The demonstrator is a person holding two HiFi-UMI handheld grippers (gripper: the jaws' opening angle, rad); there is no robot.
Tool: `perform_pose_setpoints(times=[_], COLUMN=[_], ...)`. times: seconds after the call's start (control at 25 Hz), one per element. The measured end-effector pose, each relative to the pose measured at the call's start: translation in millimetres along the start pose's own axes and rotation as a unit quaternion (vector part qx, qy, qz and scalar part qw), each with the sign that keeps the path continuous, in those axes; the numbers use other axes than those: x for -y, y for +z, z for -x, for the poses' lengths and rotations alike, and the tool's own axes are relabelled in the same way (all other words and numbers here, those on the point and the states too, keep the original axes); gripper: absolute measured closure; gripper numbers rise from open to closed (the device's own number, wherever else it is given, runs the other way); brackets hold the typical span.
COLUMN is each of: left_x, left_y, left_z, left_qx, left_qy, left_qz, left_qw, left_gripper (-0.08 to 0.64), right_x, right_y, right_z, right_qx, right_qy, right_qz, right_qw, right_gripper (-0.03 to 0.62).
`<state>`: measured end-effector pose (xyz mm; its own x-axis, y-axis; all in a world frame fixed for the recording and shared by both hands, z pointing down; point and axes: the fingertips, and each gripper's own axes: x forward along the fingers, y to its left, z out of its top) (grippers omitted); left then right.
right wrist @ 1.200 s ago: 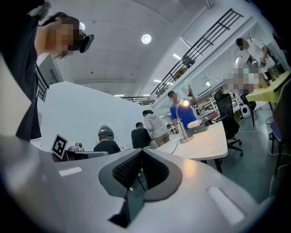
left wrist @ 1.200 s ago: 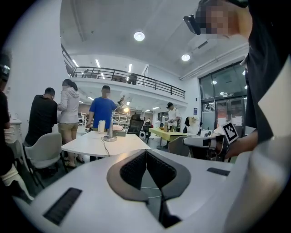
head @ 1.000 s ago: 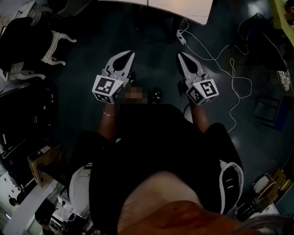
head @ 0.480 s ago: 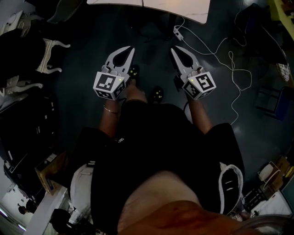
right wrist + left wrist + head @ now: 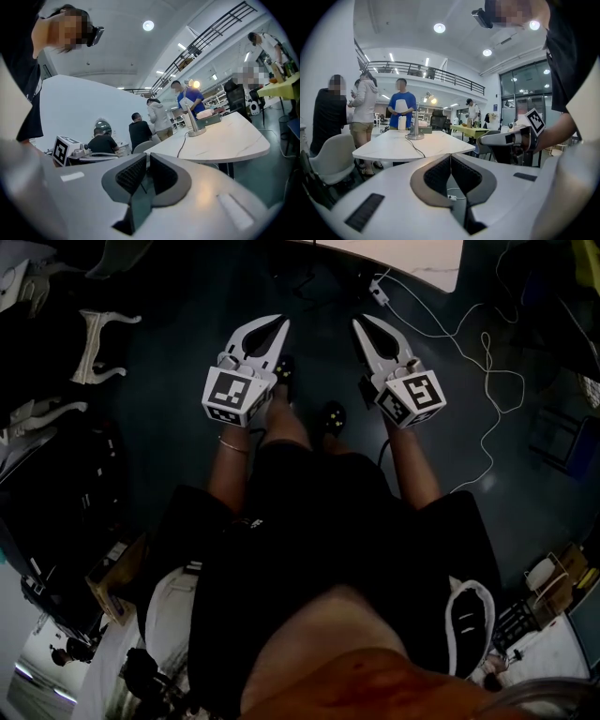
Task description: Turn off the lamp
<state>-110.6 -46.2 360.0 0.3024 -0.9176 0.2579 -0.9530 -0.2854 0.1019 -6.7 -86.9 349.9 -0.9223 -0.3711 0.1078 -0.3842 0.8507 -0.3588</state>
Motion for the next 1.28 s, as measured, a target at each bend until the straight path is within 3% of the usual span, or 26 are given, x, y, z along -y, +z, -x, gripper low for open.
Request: perform_pose_setpoints(times=[0.2,0.36,0.76,0.88,1.28], left_x=[-25,-40,-87,-98,-130], left_y=[-10,-30,-68,-76,-95], left_z=[-22,-42,-77,-87,-102], left_qx=[-0.009,-0.026,-0.061,-0.07,-0.094], left_qy=[-0.015,-0.033,-0.085,-0.105,-0.142], left_qz=[0.01,-0.002,0.018,0.014,-0.008], left_qw=[0.9998,0.9991,0.9943,0.9919,0.9853], left_gripper=[0.554,0.554,0.552,0.552,0.552], right_x=[15,38,86,99,125], right_y=[-11,-31,-72,-84,-108], right_z=[-39,-68,-147,-163,-191], right_qx=[-0.01,-0.039,-0.084,-0.096,-0.114], right_qy=[-0.013,-0.052,-0.101,-0.117,-0.16], right_qz=[0.0,0.009,0.004,-0.002,-0.011], right_qw=[1.0,0.998,0.991,0.988,0.981], right_gripper=[0.591,0.58,0.549,0.517,0.517])
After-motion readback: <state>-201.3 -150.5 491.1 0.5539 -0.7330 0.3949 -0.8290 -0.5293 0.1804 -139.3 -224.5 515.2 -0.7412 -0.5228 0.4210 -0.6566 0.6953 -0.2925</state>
